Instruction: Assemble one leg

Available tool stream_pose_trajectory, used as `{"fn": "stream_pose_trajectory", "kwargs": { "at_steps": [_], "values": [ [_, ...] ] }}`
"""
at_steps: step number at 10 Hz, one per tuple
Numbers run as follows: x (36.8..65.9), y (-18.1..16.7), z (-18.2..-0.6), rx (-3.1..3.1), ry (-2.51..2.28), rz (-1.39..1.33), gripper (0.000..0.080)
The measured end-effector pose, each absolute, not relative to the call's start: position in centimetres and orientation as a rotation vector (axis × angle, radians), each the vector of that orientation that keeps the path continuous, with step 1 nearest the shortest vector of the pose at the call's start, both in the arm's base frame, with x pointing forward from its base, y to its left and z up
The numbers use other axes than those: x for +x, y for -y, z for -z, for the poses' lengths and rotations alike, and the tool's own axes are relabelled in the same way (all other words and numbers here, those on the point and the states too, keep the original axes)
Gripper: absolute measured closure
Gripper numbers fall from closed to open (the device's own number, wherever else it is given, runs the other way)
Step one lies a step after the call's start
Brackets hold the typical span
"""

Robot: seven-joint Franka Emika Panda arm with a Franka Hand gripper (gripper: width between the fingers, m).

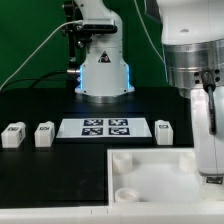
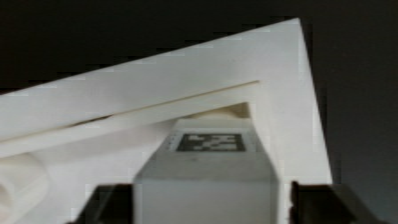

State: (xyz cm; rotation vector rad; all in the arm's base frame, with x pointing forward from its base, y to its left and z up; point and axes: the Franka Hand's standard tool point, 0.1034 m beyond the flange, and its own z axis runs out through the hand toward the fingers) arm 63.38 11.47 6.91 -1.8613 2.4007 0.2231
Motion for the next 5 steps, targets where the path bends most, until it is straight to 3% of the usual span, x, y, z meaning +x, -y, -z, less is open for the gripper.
{"fn": "stream_pose_trajectory", "kwargs": {
  "at_steps": [1, 2, 3, 5],
  "values": [
    [63.4, -11.7, -7.0, -1.86, -2.394, -0.216, 0.0261],
    [63.2, -12.3, -7.4, -1.858, -2.372, -0.198, 0.0184],
    [62.6, -12.6, -7.9, -1.862, -2.351, -0.204, 0.016],
    [61.3, -13.0, -9.5, -1.863, -2.33, -0.212, 0.0151]
  ]
}}
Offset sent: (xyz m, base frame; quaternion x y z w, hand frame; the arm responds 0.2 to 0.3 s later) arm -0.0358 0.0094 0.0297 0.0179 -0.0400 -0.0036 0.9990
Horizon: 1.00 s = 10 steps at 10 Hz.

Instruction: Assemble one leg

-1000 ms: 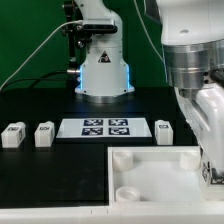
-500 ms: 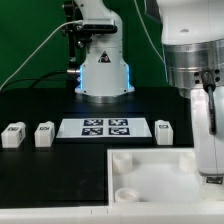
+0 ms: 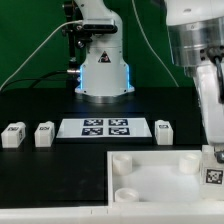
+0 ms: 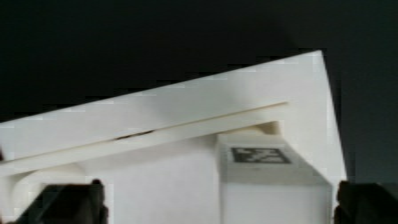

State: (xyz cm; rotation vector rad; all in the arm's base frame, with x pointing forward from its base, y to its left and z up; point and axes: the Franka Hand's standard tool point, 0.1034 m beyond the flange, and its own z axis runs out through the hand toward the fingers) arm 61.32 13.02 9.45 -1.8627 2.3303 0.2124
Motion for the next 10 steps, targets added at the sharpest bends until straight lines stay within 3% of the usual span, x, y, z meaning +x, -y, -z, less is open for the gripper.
{"fn": "stream_pose_trajectory", "kwargs": {
  "at_steps": [2, 10],
  "values": [
    [60.93, -13.51, -10.45, -1.875, -2.312, -0.211, 0.015],
    [60.88, -13.53, -10.34, -1.878, -2.311, -0.211, 0.015]
  ]
}}
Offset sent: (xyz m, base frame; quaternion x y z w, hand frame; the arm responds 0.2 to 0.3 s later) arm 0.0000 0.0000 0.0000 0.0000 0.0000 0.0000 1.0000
